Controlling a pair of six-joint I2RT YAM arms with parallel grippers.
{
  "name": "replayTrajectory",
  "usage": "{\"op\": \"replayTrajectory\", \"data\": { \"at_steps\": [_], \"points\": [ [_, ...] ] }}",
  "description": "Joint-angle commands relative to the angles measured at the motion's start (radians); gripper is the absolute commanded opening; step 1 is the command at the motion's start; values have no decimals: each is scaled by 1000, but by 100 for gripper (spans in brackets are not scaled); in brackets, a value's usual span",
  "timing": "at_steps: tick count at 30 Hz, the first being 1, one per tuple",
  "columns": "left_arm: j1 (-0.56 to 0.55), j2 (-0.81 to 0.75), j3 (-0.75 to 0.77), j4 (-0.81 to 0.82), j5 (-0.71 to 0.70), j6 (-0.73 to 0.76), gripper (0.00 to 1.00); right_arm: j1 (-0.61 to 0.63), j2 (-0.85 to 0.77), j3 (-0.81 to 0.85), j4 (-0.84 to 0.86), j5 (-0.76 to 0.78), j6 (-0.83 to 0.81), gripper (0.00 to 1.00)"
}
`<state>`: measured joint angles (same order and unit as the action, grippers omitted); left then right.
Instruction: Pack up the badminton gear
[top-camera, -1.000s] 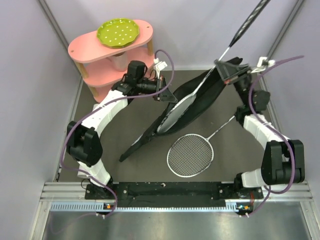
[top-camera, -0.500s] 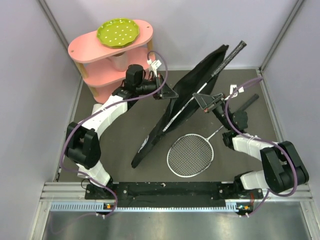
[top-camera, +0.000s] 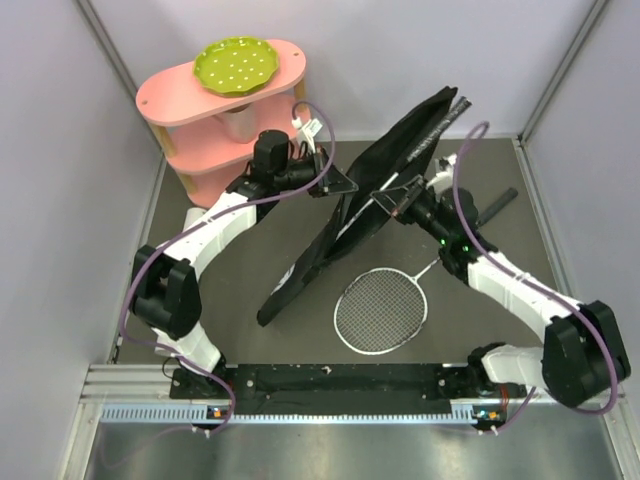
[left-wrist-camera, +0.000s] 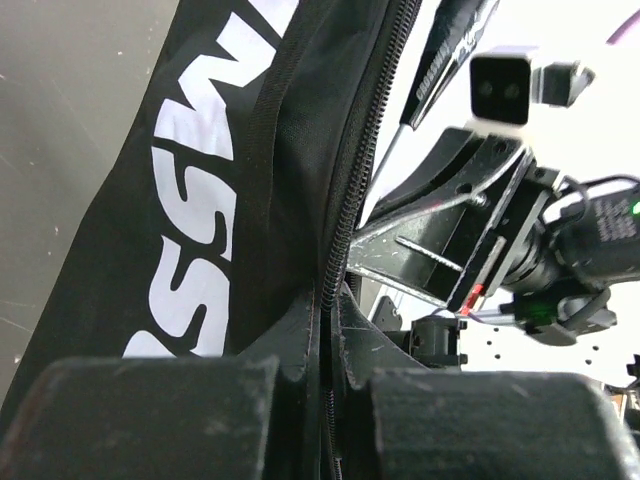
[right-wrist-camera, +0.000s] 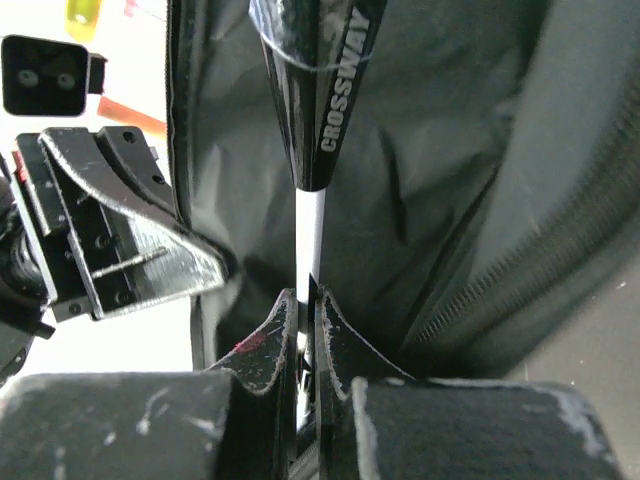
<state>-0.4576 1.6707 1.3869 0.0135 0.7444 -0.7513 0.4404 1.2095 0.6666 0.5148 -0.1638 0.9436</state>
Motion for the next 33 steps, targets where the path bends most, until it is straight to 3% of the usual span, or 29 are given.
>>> {"op": "replayTrajectory", "data": {
  "at_steps": [1, 7, 11, 19, 26, 30, 33],
  "points": [
    [-21, -34, 66, 49, -30, 55, 0, 23, 114, 229, -399, -213, -69, 0],
    [-32, -17, 92, 31, -10, 75, 0, 24, 242, 332, -513, -394, -62, 0],
    [-52, -48, 67, 80, -25, 64, 0, 23, 268, 251, -399, -393, 7, 0],
    [-53, -60, 38, 89, -43, 56, 0, 5, 246, 212, -413, -325, -12, 1],
    [-53, -32, 46, 98, -28, 50, 0, -11, 291, 235, -456, -373, -63, 11],
    [-53, -29, 54, 74, -28, 72, 0, -28, 262, 264, -513, -356, -143, 32],
    [-53, -31, 47, 63, -17, 79, 0, -80, 231, 292, -578, -339, -195, 38]
  ]
}}
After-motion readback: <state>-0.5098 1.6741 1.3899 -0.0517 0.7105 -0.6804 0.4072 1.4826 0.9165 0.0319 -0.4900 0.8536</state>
